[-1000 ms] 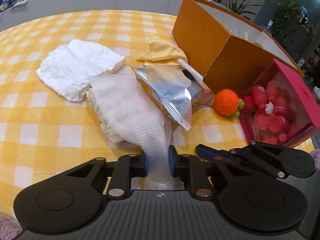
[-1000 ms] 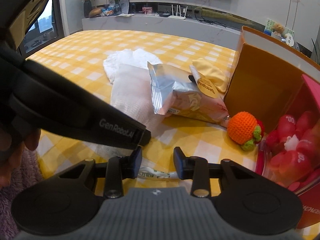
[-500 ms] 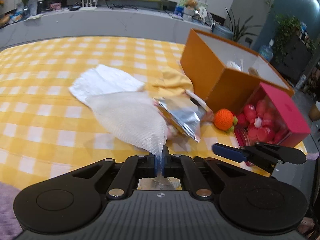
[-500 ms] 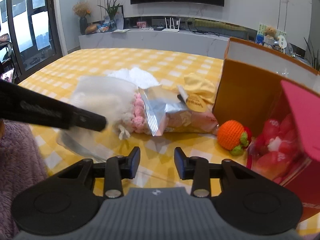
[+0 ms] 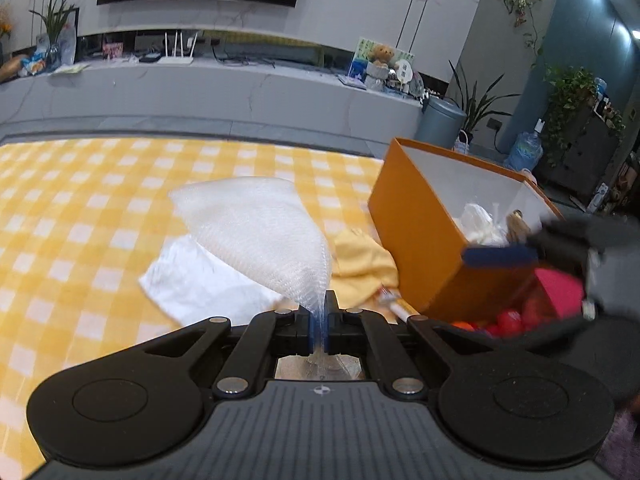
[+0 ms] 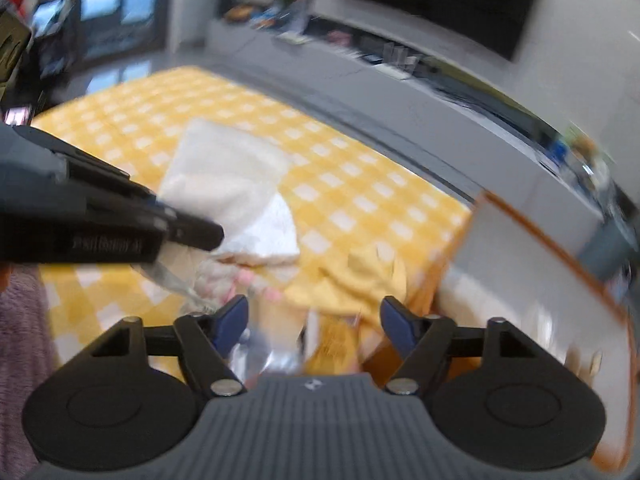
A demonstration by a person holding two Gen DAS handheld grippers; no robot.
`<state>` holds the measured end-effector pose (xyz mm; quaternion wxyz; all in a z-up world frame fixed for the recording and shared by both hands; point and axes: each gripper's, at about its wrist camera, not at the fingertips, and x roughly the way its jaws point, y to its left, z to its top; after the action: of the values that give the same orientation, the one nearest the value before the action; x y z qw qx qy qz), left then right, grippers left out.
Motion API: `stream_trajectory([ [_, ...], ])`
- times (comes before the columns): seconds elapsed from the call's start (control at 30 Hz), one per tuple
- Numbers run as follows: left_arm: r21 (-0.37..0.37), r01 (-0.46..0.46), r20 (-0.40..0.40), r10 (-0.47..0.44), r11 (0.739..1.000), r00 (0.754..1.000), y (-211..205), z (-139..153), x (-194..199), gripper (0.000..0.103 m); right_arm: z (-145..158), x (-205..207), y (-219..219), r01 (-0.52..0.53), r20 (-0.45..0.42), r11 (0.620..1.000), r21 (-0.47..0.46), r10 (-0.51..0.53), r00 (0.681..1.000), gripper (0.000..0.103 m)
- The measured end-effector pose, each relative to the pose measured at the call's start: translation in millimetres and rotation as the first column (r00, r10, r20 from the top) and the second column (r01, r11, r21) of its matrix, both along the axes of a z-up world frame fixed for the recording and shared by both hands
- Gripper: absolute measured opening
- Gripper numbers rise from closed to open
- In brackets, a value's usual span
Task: Organize soft objects
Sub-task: 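Grasp the clear bubble bag with the left tool while the right tool grasps the yellow cloth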
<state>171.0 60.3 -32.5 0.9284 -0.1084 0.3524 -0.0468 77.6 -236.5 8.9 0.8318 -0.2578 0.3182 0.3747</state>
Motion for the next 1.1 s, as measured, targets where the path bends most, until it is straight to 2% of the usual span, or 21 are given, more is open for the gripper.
stream_trajectory([
  [0.03,-0.014,0.004,0.005,-0.004,1.000,1.000,2,-5,2,0.004,0,10,9,-0.032,-0.001,0.999,-0.038,0.032,0.999,0.082],
  [0.1,-0.058,0.007,-0.010,-0.007,0.998,1.000,10,-16,3,0.004,-5,31,28,-0.088,-0.003,0.987,-0.132,0.089,0.996,0.084],
  [0.17,-0.098,0.008,-0.026,-0.011,0.995,1.000,16,-25,3,0.004,-19,53,49,-0.142,-0.043,0.962,-0.233,0.135,0.990,0.084],
  [0.3,-0.053,0.019,-0.004,-0.019,0.998,1.000,18,-28,4,0.004,-47,82,77,-0.235,-0.162,0.905,-0.355,0.188,0.969,0.084],
  [0.47,-0.095,0.010,-0.032,-0.013,0.995,0.999,24,-34,9,0.004,-74,109,96,-0.280,-0.257,0.840,-0.464,0.175,0.950,0.085],
  [0.6,-0.096,0.016,-0.024,-0.018,0.995,1.000,23,-33,7,0.004,-83,127,99,-0.280,-0.311,0.841,-0.463,0.141,0.940,0.087],
  [0.67,-0.101,0.016,-0.026,-0.019,0.995,0.999,24,-33,7,0.005,-84,132,100,-0.293,-0.366,0.848,-0.442,0.128,0.922,0.087],
  [0.77,-0.105,0.006,-0.040,-0.010,0.994,0.999,25,-35,9,0.005,-88,137,102,-0.307,-0.415,0.845,-0.437,0.113,0.903,0.082],
  [0.83,-0.103,0.004,-0.042,-0.008,0.995,0.999,25,-36,10,0.005,-92,141,102,-0.302,-0.446,0.844,-0.443,0.085,0.891,0.073],
  [0.93,-0.099,0.003,-0.046,-0.008,0.995,0.999,25,-37,11,0.005,-97,147,102,-0.279,-0.501,0.866,-0.416,0.038,0.865,0.063],
  [1.07,-0.093,0.005,-0.046,-0.009,0.996,0.999,24,-37,11,0.005,-98,148,102,-0.254,-0.476,0.876,-0.410,0.032,0.879,0.053],
  [1.1,-0.091,0.006,-0.045,-0.010,0.996,0.999,23,-37,11,0.005,-97,148,101,-0.250,-0.471,0.880,-0.403,0.035,0.881,0.045],
])
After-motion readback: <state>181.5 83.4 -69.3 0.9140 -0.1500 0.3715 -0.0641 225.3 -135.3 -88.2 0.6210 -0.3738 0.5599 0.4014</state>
